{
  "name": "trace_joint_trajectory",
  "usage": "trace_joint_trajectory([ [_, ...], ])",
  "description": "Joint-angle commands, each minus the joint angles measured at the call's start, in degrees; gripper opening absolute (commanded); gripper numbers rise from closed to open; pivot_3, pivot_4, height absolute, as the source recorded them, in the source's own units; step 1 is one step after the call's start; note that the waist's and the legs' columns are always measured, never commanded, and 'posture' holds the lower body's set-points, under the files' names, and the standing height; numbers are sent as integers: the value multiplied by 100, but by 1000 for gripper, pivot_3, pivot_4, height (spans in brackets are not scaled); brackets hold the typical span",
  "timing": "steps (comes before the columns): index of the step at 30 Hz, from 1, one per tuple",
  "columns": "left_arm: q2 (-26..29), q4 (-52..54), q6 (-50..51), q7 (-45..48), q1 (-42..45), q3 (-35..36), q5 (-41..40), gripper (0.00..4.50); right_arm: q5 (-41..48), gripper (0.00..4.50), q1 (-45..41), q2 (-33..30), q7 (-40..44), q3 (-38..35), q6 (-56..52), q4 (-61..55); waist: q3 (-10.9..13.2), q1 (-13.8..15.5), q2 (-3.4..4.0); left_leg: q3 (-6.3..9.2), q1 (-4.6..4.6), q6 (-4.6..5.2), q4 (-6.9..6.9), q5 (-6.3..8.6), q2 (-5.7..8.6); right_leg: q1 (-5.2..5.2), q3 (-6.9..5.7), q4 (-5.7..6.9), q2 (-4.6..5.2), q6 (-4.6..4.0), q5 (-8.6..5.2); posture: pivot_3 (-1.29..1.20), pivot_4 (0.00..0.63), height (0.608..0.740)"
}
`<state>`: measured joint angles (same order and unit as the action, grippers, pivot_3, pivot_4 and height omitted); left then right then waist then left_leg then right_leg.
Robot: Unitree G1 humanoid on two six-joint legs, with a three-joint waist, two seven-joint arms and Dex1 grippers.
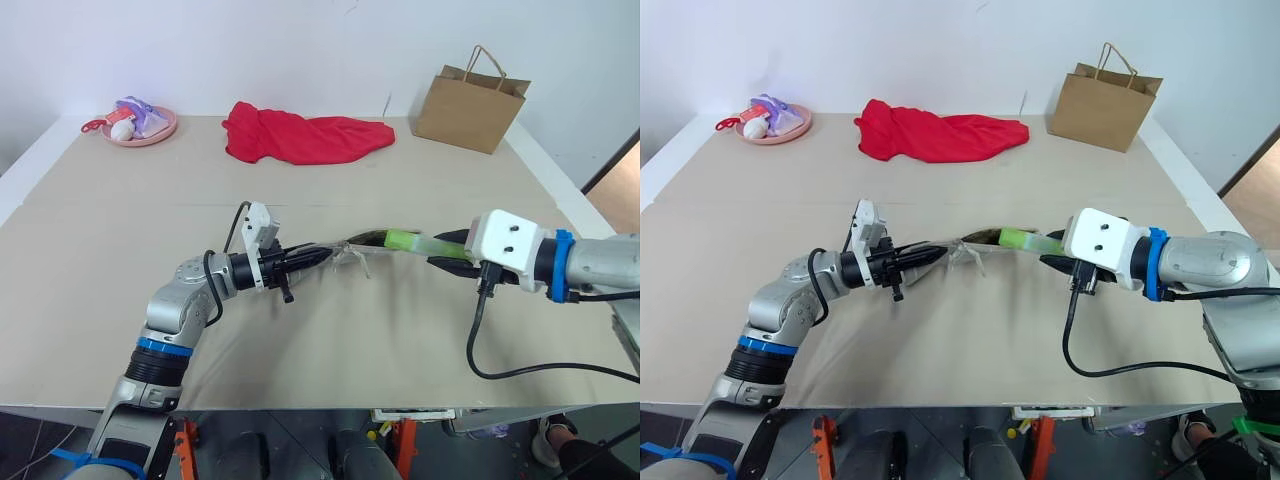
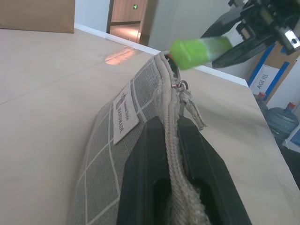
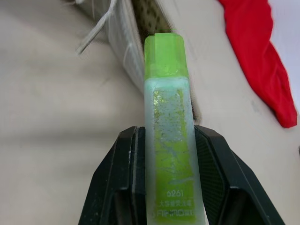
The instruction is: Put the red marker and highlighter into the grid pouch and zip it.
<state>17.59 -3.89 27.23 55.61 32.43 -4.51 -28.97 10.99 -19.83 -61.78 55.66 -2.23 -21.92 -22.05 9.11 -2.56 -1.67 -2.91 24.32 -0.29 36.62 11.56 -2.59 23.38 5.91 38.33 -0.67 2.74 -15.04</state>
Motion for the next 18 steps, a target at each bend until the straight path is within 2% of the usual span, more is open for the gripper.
trace_joint_trajectory([
  [1,51,122,-92,57,84,30,12,0,-239,1069,-252,30,87,215,300,100,0,0,0,0,0,0,0,0,0,0,0,0,0,-1,1,0,150,740],
  [10,65,85,-114,82,123,25,43,0,-618,1069,-1008,459,296,892,810,788,0,3,0,-2,1,0,0,0,1,1,2,0,1,-18,11,0,150,740],
  [15,109,186,-96,54,34,56,55,0,-97,1069,-1140,539,441,393,571,878,0,15,0,0,5,0,0,0,3,1,-3,0,3,-27,15,0,150,740],
  [18,130,216,-88,59,1,47,52,0,-88,1069,-1119,451,470,277,555,965,0,16,0,1,6,0,0,1,3,0,-3,0,6,-28,15,0,150,740],
])
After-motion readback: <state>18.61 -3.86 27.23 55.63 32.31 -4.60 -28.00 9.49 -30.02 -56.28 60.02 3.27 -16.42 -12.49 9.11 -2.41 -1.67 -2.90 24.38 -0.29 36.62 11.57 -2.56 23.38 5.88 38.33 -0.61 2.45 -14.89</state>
